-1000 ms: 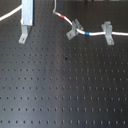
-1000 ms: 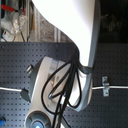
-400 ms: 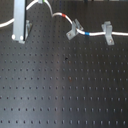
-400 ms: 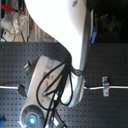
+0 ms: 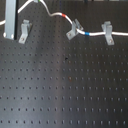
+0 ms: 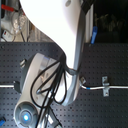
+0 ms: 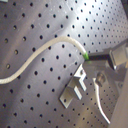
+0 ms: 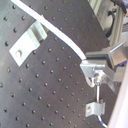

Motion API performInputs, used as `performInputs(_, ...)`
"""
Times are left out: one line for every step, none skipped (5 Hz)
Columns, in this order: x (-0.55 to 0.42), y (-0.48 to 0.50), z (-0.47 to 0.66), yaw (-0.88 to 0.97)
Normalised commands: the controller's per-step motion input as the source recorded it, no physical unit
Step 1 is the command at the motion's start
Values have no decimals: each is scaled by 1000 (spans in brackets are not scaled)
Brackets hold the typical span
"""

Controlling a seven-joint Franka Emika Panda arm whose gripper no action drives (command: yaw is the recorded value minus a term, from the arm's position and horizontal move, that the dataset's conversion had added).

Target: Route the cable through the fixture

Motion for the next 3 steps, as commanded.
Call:
performInputs(-183, -99, 136, 31)
performInputs(-86, -44, 50, 0)
performInputs(-60, -47, 103, 0)
